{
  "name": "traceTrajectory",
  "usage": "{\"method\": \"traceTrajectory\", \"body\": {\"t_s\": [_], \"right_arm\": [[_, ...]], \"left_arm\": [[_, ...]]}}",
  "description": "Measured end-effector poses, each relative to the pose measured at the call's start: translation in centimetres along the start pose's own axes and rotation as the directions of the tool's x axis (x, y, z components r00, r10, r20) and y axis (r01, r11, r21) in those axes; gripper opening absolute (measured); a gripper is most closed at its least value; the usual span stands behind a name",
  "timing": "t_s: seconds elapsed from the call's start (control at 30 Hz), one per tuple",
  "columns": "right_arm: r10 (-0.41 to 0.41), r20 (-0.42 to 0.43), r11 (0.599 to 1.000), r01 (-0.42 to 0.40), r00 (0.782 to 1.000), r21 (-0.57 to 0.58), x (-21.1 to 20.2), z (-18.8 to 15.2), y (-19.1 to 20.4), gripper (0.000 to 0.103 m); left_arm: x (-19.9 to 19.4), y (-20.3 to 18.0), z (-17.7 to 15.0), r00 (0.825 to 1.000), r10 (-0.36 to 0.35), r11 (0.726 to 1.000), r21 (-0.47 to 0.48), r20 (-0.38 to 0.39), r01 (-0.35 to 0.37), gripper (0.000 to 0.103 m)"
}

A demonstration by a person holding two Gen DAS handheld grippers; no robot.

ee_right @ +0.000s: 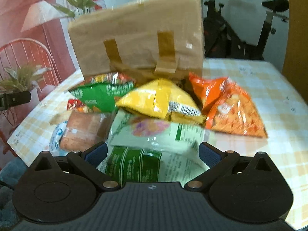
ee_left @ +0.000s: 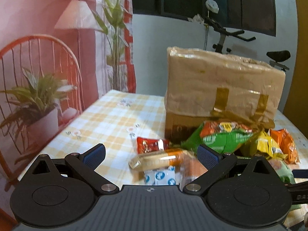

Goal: Organize snacks
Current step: 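Move the right tool onto the pale green snack bag while the left tool approaches the blue-dotted packet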

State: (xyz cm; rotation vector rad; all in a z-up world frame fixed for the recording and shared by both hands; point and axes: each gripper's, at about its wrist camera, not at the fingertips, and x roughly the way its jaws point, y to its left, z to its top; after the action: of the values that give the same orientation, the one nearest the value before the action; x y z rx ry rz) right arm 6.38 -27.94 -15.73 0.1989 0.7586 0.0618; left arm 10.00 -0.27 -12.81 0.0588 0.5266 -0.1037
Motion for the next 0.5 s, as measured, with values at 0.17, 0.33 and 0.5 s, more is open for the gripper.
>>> {"method": "traceTrajectory", "body": {"t_s": [0.17,0.33,0.5], "right_arm": [[-0.059,0.011,0.996,0.06,0.998,-0.067,1.6,-0.8,0.9,0.103],[-0.083,0.081,0.991,0.091,0.993,-0.095,2.4,-1.6,1.5,0.103],[-0.088,0.135,0.988,0.104,0.987,-0.116,2.4,-2.7,1.7,0.103]], "left_arm": [[0.4,-0.1,-1.2,0.999,-0.016,1.0,0.009,-0.044,0.016,0.102],[0.7,0.3,-1.6,0.999,-0.015,1.0,-0.002,-0.049,0.015,0.102],[1.0,0.5,-1.7,0.998,0.007,1.0,-0.008,-0.063,-0.007,0.102]]}}
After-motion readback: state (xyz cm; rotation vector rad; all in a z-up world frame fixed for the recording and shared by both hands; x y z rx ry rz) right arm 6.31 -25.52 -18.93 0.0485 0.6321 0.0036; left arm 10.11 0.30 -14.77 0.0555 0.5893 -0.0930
